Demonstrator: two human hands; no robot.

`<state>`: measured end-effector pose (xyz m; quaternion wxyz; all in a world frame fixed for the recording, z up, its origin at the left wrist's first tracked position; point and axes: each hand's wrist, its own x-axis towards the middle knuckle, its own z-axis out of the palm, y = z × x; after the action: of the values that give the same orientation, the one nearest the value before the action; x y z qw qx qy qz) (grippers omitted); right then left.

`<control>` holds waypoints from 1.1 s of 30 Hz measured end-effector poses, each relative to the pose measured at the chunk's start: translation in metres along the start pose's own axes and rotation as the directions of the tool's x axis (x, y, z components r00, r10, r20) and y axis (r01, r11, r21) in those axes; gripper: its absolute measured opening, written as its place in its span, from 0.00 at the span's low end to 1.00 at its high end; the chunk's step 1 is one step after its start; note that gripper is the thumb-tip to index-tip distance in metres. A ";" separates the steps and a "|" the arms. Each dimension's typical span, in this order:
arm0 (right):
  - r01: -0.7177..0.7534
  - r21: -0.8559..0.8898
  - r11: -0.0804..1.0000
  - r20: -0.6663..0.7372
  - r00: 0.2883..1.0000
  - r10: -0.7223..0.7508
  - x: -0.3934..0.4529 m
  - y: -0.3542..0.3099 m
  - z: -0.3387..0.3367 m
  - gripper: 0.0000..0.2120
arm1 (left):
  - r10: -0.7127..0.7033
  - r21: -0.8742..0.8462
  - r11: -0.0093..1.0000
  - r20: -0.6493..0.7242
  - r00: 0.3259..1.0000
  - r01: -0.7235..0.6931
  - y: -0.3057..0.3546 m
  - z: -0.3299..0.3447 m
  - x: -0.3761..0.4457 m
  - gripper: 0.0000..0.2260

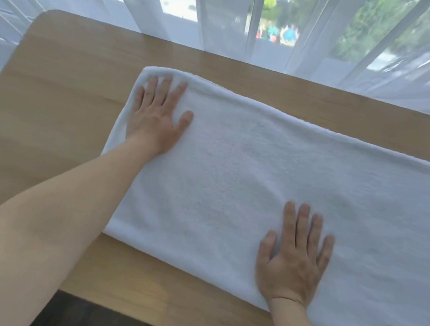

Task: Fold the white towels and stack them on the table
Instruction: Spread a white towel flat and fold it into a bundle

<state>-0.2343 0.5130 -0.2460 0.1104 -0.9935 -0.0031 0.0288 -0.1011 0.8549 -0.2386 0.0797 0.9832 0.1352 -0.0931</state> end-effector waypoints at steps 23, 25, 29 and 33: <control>-0.012 -0.003 1.000 -0.159 0.987 0.011 0.002 -0.006 0.005 0.32 | -0.130 -0.927 0.294 0.204 0.970 0.234 -0.036 -0.071 0.035 0.20; -0.016 -0.007 1.000 -0.188 0.982 0.015 0.002 -0.006 0.007 0.32 | -0.241 -0.893 0.434 0.011 0.971 0.118 -0.039 -0.069 0.040 0.19; 0.004 -0.011 1.000 -0.205 0.979 -0.006 0.004 -0.004 0.009 0.32 | -0.337 -0.707 0.707 -0.331 0.882 0.005 -0.036 -0.056 0.030 0.22; 0.013 -0.010 1.000 -0.136 0.991 -0.014 0.003 -0.004 0.004 0.32 | -0.051 -0.424 0.900 -0.334 0.941 -0.102 0.003 -0.022 -0.020 0.25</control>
<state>-0.2318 0.5180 -0.2488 0.1059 -0.9936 -0.0026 -0.0395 -0.1161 0.8514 -0.2123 0.2741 0.9434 0.1510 0.1099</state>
